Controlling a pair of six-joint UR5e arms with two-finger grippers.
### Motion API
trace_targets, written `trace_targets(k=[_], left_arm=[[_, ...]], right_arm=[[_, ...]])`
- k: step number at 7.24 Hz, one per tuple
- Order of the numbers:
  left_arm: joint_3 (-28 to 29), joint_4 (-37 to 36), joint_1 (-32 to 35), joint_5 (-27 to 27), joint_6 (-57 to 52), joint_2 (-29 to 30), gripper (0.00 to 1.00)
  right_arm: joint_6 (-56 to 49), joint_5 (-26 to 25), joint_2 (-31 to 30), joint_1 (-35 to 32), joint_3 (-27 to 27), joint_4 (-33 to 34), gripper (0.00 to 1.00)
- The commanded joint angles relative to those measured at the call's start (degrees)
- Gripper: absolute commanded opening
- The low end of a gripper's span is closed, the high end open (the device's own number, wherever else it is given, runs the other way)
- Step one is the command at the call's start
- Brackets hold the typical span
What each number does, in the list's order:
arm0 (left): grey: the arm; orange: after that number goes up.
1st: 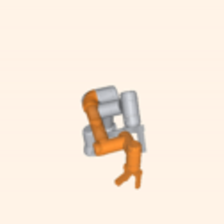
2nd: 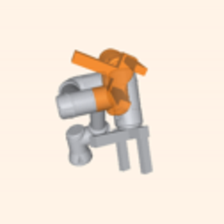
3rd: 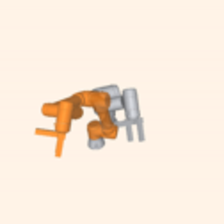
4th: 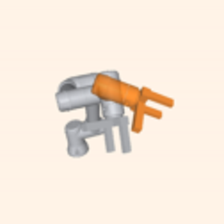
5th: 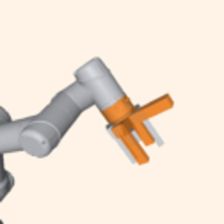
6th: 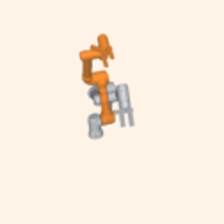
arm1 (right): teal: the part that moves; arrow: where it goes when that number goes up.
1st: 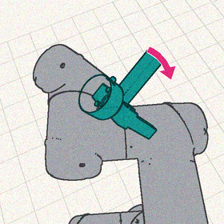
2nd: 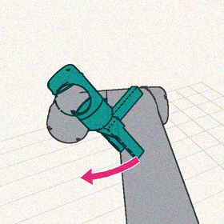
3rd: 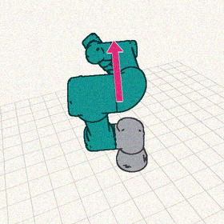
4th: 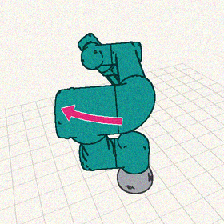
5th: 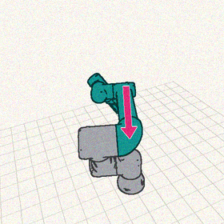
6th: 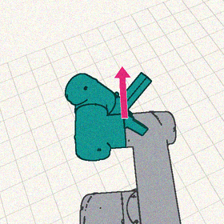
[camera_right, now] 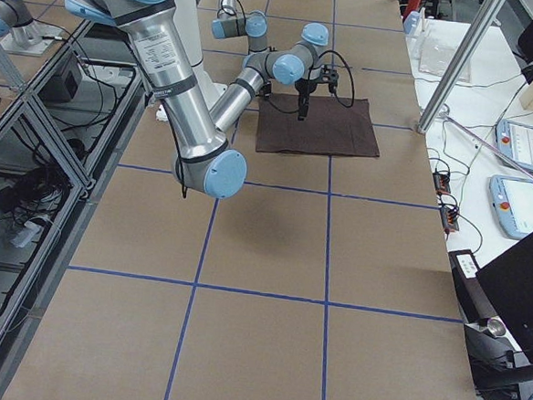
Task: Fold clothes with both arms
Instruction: 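Move the right gripper down to the shirt's near corner beside the left gripper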
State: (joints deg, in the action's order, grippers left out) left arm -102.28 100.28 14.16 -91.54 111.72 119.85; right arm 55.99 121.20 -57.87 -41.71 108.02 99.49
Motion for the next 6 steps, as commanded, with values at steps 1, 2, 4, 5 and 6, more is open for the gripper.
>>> trace_targets(k=[1,2,4,5,6], left_arm=[[-0.46,-0.09,0.08,-0.13,-0.18,-0.06,0.41],[-0.63,-0.09,0.08,-0.13,-0.19,-0.23,0.35],[-0.72,-0.17,-0.01,-0.13,-0.45,-0.23,0.24],[-0.81,-0.17,-0.01,-0.04,-0.54,-0.32,0.05],[-0.81,-0.17,-0.01,-0.13,-0.97,-0.06,0.0]], right_arm=[[0.0,0.0,0.04,-0.12,0.0,0.0,1.0],[0.0,0.09,0.04,-0.03,0.0,0.0,1.0],[0.09,0.09,0.04,-0.03,0.0,0.0,1.0],[0.09,0.09,-0.05,-0.03,0.0,0.0,1.0],[0.61,0.09,-0.13,-0.03,0.09,0.0,1.0]])
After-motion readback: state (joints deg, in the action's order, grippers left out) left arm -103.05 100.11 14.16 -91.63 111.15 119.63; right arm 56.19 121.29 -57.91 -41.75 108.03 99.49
